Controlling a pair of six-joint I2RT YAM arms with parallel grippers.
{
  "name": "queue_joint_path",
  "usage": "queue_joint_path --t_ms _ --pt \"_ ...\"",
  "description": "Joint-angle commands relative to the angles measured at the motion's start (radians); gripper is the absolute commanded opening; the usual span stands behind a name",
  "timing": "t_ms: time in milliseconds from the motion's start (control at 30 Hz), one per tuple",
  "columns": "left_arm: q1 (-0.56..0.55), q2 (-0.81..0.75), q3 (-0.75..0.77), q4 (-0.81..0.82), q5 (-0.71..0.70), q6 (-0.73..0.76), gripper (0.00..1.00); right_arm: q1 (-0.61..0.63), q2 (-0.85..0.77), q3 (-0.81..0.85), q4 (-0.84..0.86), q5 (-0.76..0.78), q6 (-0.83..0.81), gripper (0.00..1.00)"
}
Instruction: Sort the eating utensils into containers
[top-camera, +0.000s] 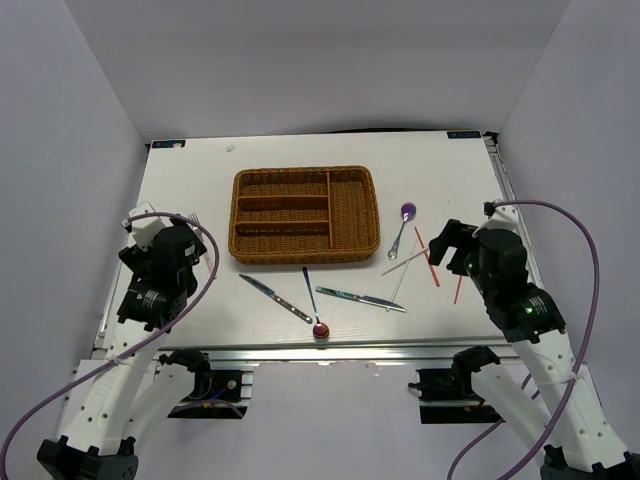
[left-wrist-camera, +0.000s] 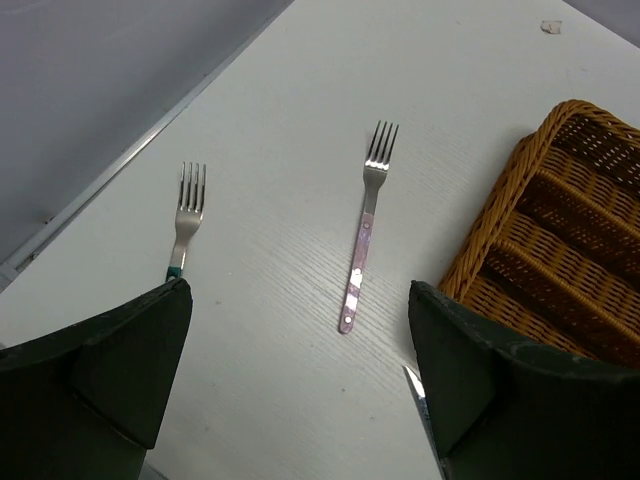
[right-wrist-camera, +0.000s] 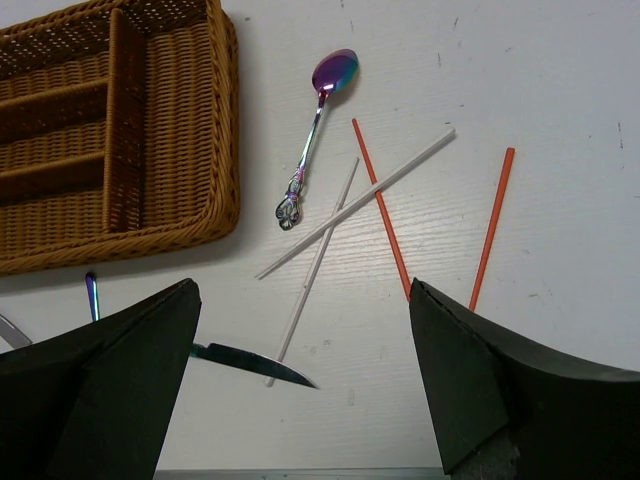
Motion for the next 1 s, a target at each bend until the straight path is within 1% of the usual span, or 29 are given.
queue_joint_path --t_ms 0,100,200,233,267,333,367,467,500,533,567,600,633,667,767,867,967 --pt "0.008 0.002 0.039 -0.020 -0.055 -0.031 0.98 -0.004 0.003 0.045 0.003 0.011 0.001 0.89" --pt "0.008 0.043 0.065 -0.061 -0.094 -0.084 0.98 -0.004 0.001 0.037 0.009 -0.005 0.001 0.89" --pt "0.008 0.144 0.132 -0.132 -0.126 -0.156 0.98 -0.004 0.003 0.026 0.020 -0.040 -0.008 0.89" --pt "0.008 0.181 0.158 -0.184 -0.132 -0.178 0.98 -0.003 0.013 0.026 0.020 -0.054 -0.010 0.89" --pt "0.006 0.262 0.216 -0.208 -0.137 -0.220 0.98 -0.003 0.017 0.025 0.022 -0.065 -0.013 0.89" --pt "0.008 0.334 0.261 -0.229 -0.128 -0.241 0.98 -0.004 0.033 0.023 0.025 -0.106 -0.011 0.89" --pt "0.014 0.386 0.282 -0.215 -0.103 -0.245 0.98 -0.004 0.041 0.026 0.019 -0.114 -0.011 0.89" --pt "0.059 0.446 0.293 -0.143 -0.042 -0.253 0.98 -0.004 0.064 0.037 -0.012 -0.141 -0.008 0.89" --pt "0.073 0.485 0.292 -0.118 -0.001 -0.252 0.97 -0.003 0.066 0.036 -0.014 -0.155 -0.007 0.89" --pt "0.089 0.508 0.293 -0.064 0.021 -0.241 0.94 -0.004 0.063 0.031 -0.015 -0.160 -0.008 0.89" --pt "0.122 0.535 0.298 -0.048 0.043 -0.238 0.91 -0.003 0.058 0.020 -0.014 -0.169 -0.008 0.89" --pt "0.154 0.598 0.319 -0.032 0.088 -0.236 0.83 -0.004 0.050 0.013 -0.009 -0.187 -0.007 0.89" --pt "0.155 0.627 0.333 -0.020 0.118 -0.233 0.82 -0.004 0.046 0.005 -0.003 -0.198 -0.007 0.89" --pt "0.171 0.655 0.339 -0.003 0.142 -0.221 0.78 -0.003 0.043 -0.010 0.006 -0.209 -0.005 0.89" --pt "0.184 0.736 0.352 0.066 0.190 -0.204 0.77 -0.003 0.038 -0.030 0.017 -0.244 0.000 0.89" --pt "0.202 0.818 0.362 0.080 0.224 -0.207 0.77 -0.004 0.040 -0.040 0.026 -0.258 0.001 0.89" --pt "0.218 0.876 0.332 0.116 0.265 -0.210 0.71 -0.004 0.044 -0.049 0.038 -0.264 0.001 0.89"
